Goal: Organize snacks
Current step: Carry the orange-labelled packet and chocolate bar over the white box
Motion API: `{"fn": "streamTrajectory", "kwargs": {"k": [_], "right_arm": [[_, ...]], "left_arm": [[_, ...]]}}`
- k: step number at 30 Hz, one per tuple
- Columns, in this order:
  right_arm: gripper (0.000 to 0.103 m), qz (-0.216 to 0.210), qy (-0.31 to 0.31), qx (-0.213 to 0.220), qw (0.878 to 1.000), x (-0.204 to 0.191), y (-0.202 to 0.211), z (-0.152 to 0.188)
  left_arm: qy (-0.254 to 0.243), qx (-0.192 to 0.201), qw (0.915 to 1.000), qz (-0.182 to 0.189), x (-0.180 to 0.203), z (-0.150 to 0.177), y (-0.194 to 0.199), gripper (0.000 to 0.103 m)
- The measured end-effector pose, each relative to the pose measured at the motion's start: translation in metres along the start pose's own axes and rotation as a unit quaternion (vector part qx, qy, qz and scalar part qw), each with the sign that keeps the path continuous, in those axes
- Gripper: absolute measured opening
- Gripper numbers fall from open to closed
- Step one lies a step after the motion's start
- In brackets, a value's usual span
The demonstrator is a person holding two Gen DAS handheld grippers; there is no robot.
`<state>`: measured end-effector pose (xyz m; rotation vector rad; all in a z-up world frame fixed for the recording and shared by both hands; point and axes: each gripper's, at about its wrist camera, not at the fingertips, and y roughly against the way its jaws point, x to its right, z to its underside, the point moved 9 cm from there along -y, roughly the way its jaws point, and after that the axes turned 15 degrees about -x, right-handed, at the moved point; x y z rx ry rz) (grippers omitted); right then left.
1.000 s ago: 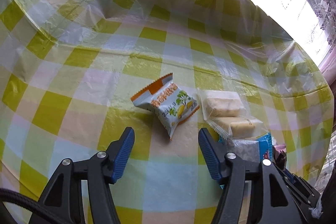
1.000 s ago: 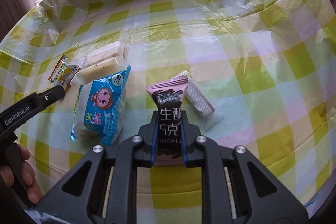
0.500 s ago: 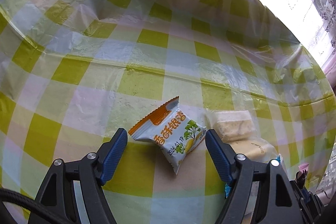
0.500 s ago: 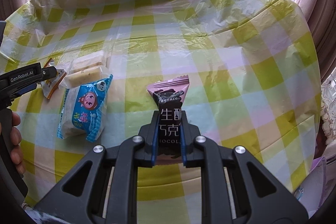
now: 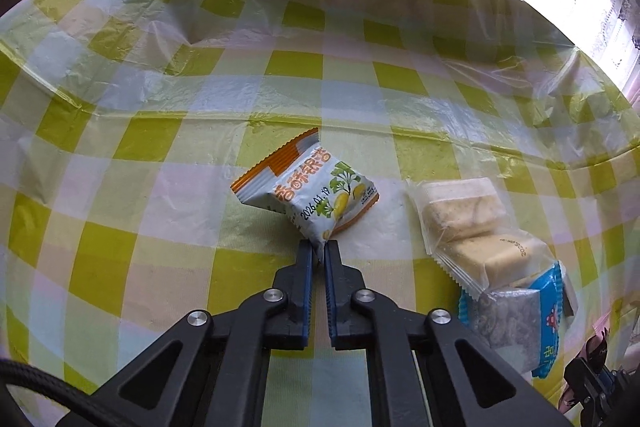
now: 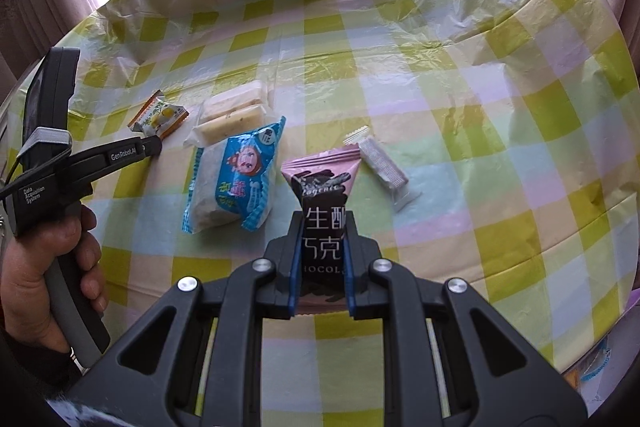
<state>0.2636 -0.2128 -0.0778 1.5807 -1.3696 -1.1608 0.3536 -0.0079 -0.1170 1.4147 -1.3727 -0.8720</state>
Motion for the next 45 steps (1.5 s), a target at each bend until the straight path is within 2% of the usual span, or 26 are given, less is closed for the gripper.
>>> {"fn": "streamTrajectory", "kwargs": {"k": [8, 16, 18, 21, 22, 23, 24, 25, 26, 29, 31, 32, 33, 34, 36, 39, 45], "right_arm": [[0.020, -0.012, 0.007, -0.001, 1.000, -0.002, 0.012, 0.010], [0.020, -0.028, -0.002, -0.010, 1.000, 0.009, 0.022, 0.030], [0.020, -0.027, -0.008, -0.011, 1.000, 0.016, 0.025, 0.036], [0.020, -0.027, -0.019, -0.012, 0.999, 0.028, 0.029, 0.043], [0.020, -0.026, -0.021, -0.012, 0.999, 0.031, 0.031, 0.045], [0.020, -0.023, -0.021, -0.012, 0.999, 0.034, 0.033, 0.047], [0.020, -0.019, -0.021, -0.010, 1.000, 0.037, 0.036, 0.048], [0.020, -0.013, -0.021, -0.007, 1.000, 0.040, 0.039, 0.050], [0.020, -0.008, -0.022, -0.007, 1.000, 0.044, 0.041, 0.052], [0.020, 0.002, -0.034, -0.011, 0.999, 0.061, 0.047, 0.060], [0.020, 0.008, -0.047, -0.015, 0.999, 0.076, 0.051, 0.067], [0.020, 0.012, -0.054, -0.018, 0.998, 0.084, 0.052, 0.072], [0.020, 0.022, -0.062, -0.019, 0.998, 0.093, 0.055, 0.076], [0.020, 0.037, -0.068, -0.018, 0.997, 0.103, 0.059, 0.080], [0.020, 0.069, -0.082, -0.013, 0.994, 0.123, 0.068, 0.088], [0.020, 0.102, -0.105, -0.007, 0.989, 0.155, 0.081, 0.101], [0.020, 0.144, -0.140, -0.013, 0.979, 0.203, 0.098, 0.132]], "left_arm": [[-0.013, 0.003, 0.9997, 0.019, 0.000, 0.034, 0.027, 0.004], [-0.042, -0.024, 0.9976, 0.050, 0.017, 0.099, 0.053, 0.001], [-0.033, -0.041, 0.9970, 0.057, 0.014, 0.115, 0.054, 0.001], [0.002, -0.053, 0.9976, 0.044, 0.000, 0.120, 0.054, 0.006], [0.011, -0.053, 0.9976, 0.043, -0.003, 0.119, 0.054, 0.009], [0.020, -0.055, 0.9973, 0.045, -0.006, 0.117, 0.053, 0.027], [0.034, -0.059, 0.9964, 0.051, -0.008, 0.115, 0.051, 0.056], [0.049, -0.059, 0.9950, 0.063, -0.009, 0.114, 0.051, 0.068], [0.060, -0.054, 0.9942, 0.072, -0.011, 0.109, 0.050, 0.075], [0.085, -0.057, 0.9929, 0.061, -0.013, 0.098, 0.045, 0.075], [0.088, -0.069, 0.9933, 0.031, -0.012, 0.093, 0.035, 0.074], [0.085, -0.072, 0.9936, 0.020, -0.011, 0.092, 0.031, 0.068], [0.076, -0.072, 0.9945, 0.011, -0.008, 0.091, 0.029, 0.051], [0.062, -0.072, 0.9955, -0.003, -0.004, 0.091, 0.026, 0.046], [0.040, -0.063, 0.9969, -0.026, 0.002, 0.092, 0.027, 0.044], [0.031, -0.055, 0.9976, -0.027, 0.009, 0.096, 0.032, 0.043], [0.004, -0.013, 0.9999, -0.009, 0.038, 0.108, 0.072, 0.043]]}}
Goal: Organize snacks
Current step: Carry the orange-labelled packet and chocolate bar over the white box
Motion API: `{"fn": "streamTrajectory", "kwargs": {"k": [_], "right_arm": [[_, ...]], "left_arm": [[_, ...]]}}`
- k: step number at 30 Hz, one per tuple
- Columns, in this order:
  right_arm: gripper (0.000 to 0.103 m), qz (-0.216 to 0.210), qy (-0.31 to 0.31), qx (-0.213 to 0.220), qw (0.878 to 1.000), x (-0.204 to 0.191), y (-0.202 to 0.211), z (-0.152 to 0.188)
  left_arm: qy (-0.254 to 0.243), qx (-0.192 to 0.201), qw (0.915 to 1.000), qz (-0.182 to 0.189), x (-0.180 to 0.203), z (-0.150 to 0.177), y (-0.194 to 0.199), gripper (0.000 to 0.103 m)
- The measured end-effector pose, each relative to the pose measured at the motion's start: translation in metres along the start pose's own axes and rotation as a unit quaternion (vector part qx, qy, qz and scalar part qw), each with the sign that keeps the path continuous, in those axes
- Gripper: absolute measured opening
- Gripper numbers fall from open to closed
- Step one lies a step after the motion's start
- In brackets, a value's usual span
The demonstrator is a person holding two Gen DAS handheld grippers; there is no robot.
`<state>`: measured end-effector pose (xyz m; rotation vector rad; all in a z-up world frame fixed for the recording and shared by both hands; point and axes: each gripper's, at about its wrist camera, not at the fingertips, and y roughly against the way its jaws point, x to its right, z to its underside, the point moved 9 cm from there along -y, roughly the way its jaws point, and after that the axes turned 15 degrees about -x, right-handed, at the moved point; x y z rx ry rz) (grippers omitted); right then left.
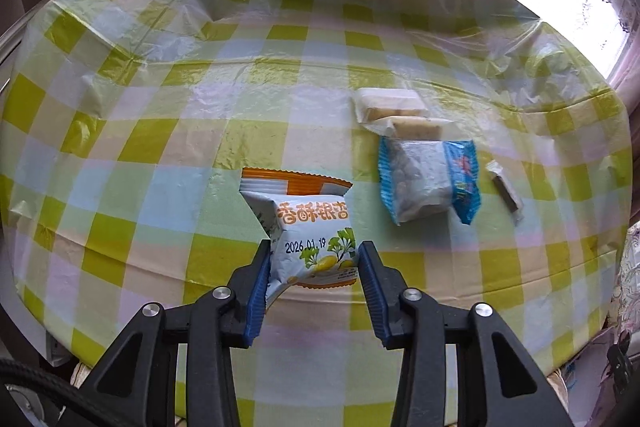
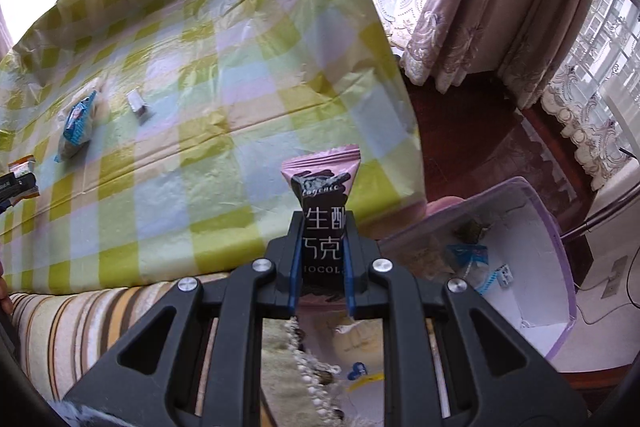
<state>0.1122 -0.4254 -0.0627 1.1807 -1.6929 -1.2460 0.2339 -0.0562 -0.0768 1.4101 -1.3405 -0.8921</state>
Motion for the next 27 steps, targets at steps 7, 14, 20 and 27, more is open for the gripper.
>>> {"fn": "streamTrajectory", "kwargs": {"k": [7, 14, 20, 27], "right_arm": [[0.020, 0.047, -0.027, -0.003, 0.999, 0.049, 0.003, 0.020], [0.020, 0.099, -0.047, -0.010, 0.994, 0.088, 0.004, 0.038], [0.020, 0.115, -0.053, -0.043, 0.991, 0.114, -0.008, 0.055], [0.020, 0.117, -0.046, -0.093, 0.988, 0.133, -0.028, 0.080]], "left_arm": [[-0.074, 0.029, 0.9947, 0.065, 0.077, 0.022, 0.043, 0.043], [-0.177, 0.006, 0.9757, 0.129, 0.171, 0.066, 0.055, 0.043], [-0.267, -0.030, 0.9492, 0.163, 0.241, 0.117, 0.056, 0.043], [-0.344, -0.064, 0.9183, 0.185, 0.294, 0.163, 0.058, 0.043]]}}
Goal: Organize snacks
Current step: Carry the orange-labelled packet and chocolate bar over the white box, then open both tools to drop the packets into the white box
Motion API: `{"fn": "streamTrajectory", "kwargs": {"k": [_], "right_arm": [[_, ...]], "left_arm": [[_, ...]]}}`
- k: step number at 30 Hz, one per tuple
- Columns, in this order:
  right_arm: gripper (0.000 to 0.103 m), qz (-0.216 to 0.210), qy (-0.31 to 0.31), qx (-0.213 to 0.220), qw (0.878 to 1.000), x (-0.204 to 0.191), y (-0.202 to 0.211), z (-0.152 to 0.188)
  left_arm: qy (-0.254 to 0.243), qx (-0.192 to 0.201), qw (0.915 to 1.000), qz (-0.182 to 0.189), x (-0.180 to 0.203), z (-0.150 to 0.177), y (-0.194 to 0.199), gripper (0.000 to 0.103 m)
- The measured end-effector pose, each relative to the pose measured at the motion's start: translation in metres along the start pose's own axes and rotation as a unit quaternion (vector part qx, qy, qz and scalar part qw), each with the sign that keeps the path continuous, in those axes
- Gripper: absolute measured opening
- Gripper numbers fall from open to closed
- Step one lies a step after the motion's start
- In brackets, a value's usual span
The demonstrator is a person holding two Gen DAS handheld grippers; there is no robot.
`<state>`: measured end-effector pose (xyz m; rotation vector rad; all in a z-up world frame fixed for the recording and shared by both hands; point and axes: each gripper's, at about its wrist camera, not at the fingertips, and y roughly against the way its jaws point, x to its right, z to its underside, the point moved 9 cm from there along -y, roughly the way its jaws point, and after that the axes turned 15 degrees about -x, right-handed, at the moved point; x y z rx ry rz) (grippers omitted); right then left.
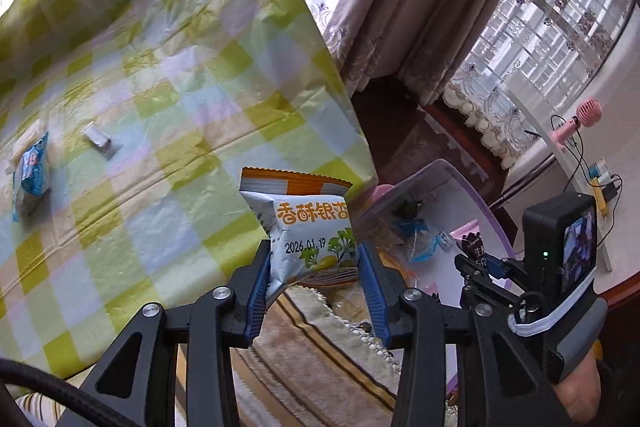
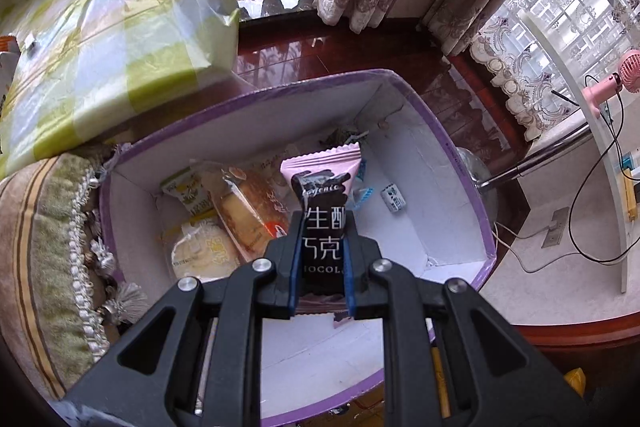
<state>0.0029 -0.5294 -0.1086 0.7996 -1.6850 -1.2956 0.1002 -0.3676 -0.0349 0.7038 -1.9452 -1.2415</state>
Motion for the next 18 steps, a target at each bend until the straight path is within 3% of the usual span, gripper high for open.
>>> {"fn": "streamTrajectory", "kwargs": {"k": [18], "right_arm": [[0.020, -0.009, -0.002, -0.027, 1.000, 0.003, -0.021, 0.011]], "left_arm": [[-0.051, -0.083, 0.9937, 0.056, 0.046, 0.017, -0.042, 0.044]]}}
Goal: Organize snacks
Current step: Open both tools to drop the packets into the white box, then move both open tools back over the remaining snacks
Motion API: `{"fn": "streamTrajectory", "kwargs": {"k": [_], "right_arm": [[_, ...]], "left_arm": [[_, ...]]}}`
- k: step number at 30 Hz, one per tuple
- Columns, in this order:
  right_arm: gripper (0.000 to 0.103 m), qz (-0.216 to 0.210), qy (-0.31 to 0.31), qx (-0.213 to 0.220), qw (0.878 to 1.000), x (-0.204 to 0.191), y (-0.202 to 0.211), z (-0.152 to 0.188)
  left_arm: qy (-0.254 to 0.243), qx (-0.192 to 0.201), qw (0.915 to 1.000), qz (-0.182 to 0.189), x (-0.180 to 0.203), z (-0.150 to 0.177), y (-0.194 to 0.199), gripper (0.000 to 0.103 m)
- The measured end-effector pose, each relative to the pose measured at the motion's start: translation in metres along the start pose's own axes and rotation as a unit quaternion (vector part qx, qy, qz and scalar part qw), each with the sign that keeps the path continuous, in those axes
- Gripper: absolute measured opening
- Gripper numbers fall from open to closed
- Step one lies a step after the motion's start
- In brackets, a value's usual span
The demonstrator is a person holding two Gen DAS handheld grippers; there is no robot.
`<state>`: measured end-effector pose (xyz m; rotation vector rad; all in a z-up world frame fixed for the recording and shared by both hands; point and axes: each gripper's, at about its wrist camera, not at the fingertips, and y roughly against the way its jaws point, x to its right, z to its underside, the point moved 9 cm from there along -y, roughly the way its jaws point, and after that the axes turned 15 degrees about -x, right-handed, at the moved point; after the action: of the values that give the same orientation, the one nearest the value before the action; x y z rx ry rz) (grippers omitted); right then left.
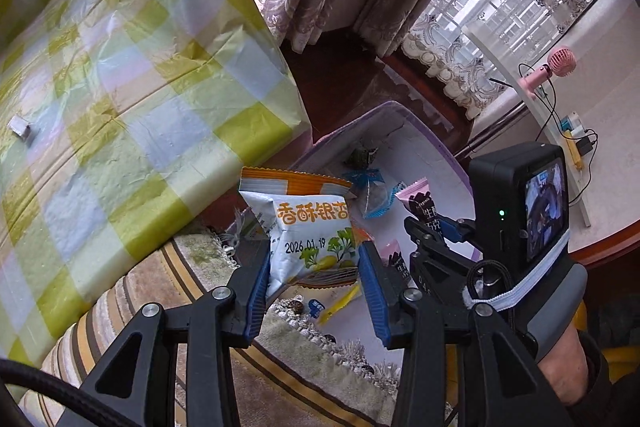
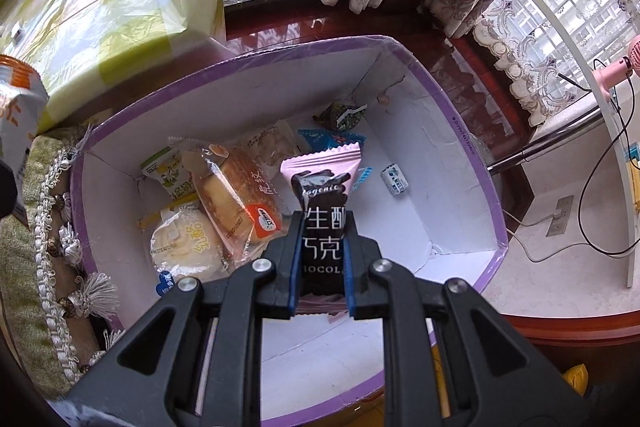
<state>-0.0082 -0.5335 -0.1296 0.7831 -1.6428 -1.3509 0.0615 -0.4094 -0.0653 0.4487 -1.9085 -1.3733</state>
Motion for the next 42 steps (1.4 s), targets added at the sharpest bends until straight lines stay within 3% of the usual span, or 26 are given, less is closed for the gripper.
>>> {"fn": "streamTrajectory", "kwargs": {"k": [8, 15, 18, 32, 42], "right_arm": [[0.020, -0.007, 0.003, -0.008, 1.000, -0.004, -0.004, 0.000], [0.021, -0.020, 0.010, -0.006, 1.000, -0.013, -0.001, -0.001], [0.032, -0.028, 0.011, -0.003, 1.000, -0.018, 0.002, -0.002], [0.032, -0.062, 0.041, 0.024, 0.997, -0.066, 0.028, -0.014], [0.033, -0.069, 0.068, 0.044, 0.994, -0.101, 0.049, -0.025]], "left_arm": [[0.010, -0.017, 0.9998, 0.007, -0.001, 0.002, -0.009, 0.057], [0.022, -0.006, 0.9997, -0.003, -0.009, 0.002, -0.003, 0.057], [0.027, 0.000, 0.9996, -0.008, -0.014, 0.002, 0.002, 0.057], [0.069, 0.043, 0.9948, -0.061, -0.053, 0.013, 0.032, 0.057], [0.104, 0.061, 0.9901, -0.072, -0.085, 0.025, 0.052, 0.057]]}}
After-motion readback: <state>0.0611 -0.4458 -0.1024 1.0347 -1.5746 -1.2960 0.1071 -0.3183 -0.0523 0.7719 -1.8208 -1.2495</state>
